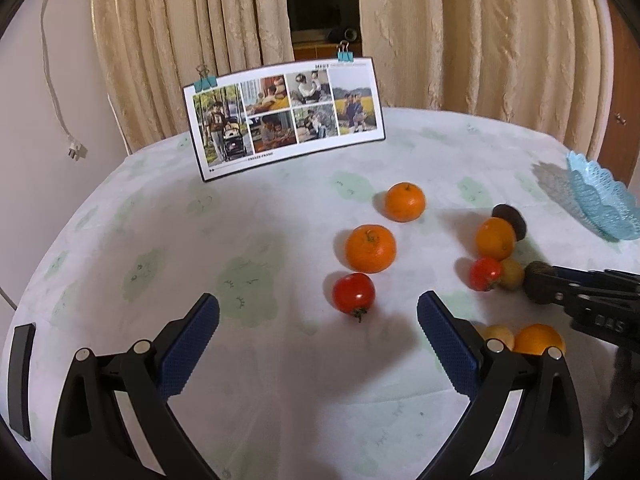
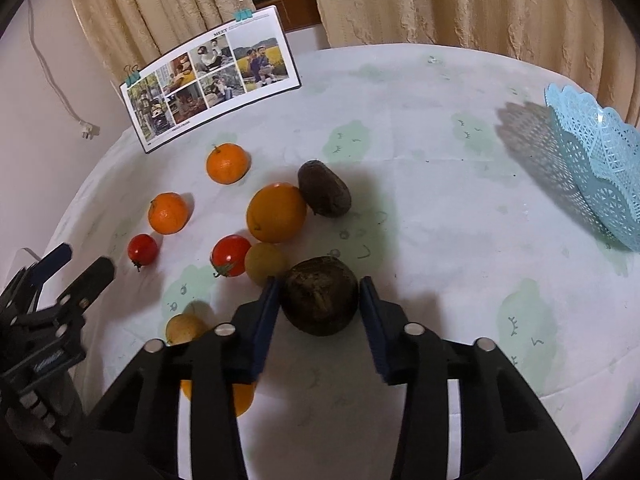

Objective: Organize fruits
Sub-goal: 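Grasp the dark brown fruit with the right tool while the left tool grasps the red tomato, then carry both fruits to the blue basket and open both tools to drop them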

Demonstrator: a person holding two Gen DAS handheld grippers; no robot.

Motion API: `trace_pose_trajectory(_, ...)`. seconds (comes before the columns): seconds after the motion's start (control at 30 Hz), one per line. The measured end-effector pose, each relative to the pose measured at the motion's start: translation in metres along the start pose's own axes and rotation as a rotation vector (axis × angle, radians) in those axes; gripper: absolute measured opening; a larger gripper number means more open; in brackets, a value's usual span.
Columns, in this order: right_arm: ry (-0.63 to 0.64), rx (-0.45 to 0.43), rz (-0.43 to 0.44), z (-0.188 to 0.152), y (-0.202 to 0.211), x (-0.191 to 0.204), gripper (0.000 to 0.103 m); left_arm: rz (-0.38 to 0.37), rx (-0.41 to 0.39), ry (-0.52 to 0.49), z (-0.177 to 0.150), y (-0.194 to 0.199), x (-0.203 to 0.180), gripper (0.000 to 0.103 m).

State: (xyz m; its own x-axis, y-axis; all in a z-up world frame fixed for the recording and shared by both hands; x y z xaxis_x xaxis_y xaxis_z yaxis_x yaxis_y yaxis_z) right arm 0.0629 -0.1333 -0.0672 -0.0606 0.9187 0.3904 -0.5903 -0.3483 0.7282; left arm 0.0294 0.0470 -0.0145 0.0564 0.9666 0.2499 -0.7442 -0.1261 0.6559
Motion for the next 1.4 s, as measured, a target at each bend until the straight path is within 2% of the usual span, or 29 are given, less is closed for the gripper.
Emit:
trace_pose_trajectory(0.2,-0.041,-0.050,0.023,0.005,0.019,-0.010,0.041,-0.066,0.073,-0.013,0.002,-0.025,-0.005,0.081)
trace_pose_trajectory(0.37,-0.077,-0.109,0.034,0.013,0.041,-0.025,0.042,-0.136,0.155,0.019,-0.005,-0.048,-0.009,0.057)
trace_pose_trajectory(0.5,-0.114,-0.146,0.050,0.018,0.055,-0.038,0.042,-0.140,0.150,0.036,-0.003,-0.050,-0.008,0.046)
trace_pose_trajectory(0.57,-0.126,-0.160,0.053,0.021,0.060,-0.043,0.042,-0.152,0.145,0.034,-0.001,-0.049,-0.010,0.034)
trace_pose_trajectory(0.63,-0.135,-0.174,0.052,0.022,0.066,-0.049,0.042,-0.162,0.142,0.036,0.000,-0.048,-0.011,0.029)
trace_pose_trajectory(0.9,-0.205,-0.294,-0.005,0.044,0.102,-0.092,0.042,-0.164,0.117,0.074,0.007,-0.035,-0.007,0.029)
trace_pose_trajectory(1.07,-0.290,-0.363,-0.075,0.064,0.118,-0.138,0.042,-0.171,0.072,0.062,0.020,-0.018,-0.014,0.029)
trace_pose_trajectory(1.4,-0.364,-0.387,-0.199,0.083,0.110,-0.202,0.042,-0.194,0.014,0.004,0.046,0.006,-0.041,0.029)
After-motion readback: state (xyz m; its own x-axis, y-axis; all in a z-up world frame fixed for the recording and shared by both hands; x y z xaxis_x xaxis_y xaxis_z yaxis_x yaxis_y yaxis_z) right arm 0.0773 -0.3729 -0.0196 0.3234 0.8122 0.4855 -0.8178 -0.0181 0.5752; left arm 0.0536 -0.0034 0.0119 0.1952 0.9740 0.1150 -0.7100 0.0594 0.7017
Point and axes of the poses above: each gripper's, at about its wrist camera, not at the fingertips, and y roughly against the way its jaws point, x to its left, z to its top, the point moved 7 cm from there along -y, roughly the way its jaws point, and after that the axes turned 13 degrees about -y, right-handed, at the moved point
